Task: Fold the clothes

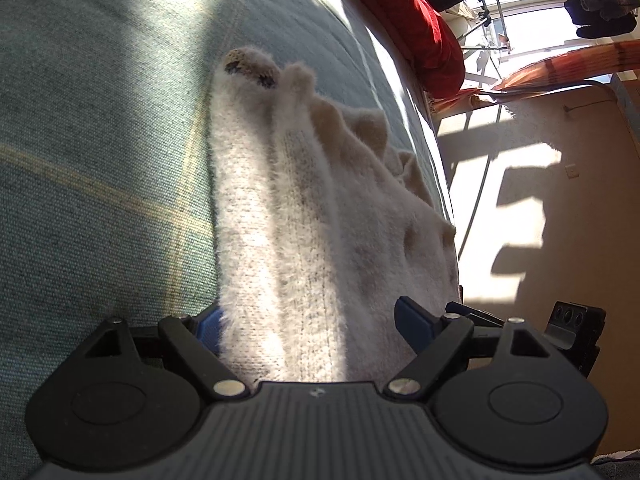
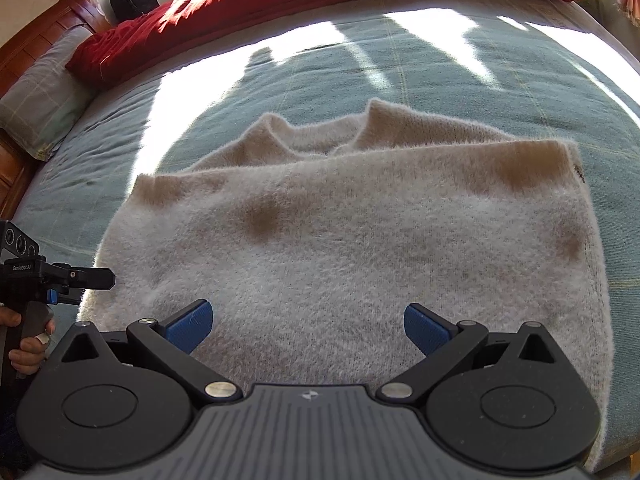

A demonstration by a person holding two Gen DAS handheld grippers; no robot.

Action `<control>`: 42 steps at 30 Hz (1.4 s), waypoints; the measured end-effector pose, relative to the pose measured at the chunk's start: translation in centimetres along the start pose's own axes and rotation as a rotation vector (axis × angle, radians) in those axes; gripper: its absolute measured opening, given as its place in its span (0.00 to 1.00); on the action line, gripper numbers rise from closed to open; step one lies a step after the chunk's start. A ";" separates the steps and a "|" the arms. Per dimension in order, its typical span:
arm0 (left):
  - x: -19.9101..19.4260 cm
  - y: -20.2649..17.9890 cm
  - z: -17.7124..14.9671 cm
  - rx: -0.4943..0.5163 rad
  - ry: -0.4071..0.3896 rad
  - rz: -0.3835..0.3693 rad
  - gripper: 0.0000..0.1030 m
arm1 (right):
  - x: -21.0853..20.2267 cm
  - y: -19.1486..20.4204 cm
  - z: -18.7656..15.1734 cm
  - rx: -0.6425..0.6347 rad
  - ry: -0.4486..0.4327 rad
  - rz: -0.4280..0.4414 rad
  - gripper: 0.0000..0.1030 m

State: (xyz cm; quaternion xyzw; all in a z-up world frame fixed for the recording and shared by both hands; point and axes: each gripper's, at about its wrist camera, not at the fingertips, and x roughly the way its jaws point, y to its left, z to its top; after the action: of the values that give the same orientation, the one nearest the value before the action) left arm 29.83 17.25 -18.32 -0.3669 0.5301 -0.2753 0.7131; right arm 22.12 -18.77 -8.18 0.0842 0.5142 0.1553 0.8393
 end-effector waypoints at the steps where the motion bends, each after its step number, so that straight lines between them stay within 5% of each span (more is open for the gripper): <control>1: 0.2 0.0 0.4 0.001 0.004 0.004 0.82 | 0.1 0.1 0.0 -0.004 0.002 0.002 1.00; 13: 1.6 -0.3 2.2 0.067 0.016 0.002 0.81 | 1.9 -0.1 -0.4 -0.016 0.017 0.005 1.00; 24: 0.2 1.0 1.4 0.027 0.042 0.017 0.53 | 2.7 -1.1 -0.6 -0.001 0.024 0.036 1.00; 42: 0.1 1.8 0.5 -0.025 0.054 -0.024 0.49 | 3.4 -0.7 -0.9 -0.071 0.034 0.021 1.00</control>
State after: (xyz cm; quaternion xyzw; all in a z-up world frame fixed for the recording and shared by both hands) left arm 30.33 18.38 -19.75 -0.3744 0.5481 -0.2870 0.6907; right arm 22.86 -18.21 -11.66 0.0572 0.5215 0.1835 0.8313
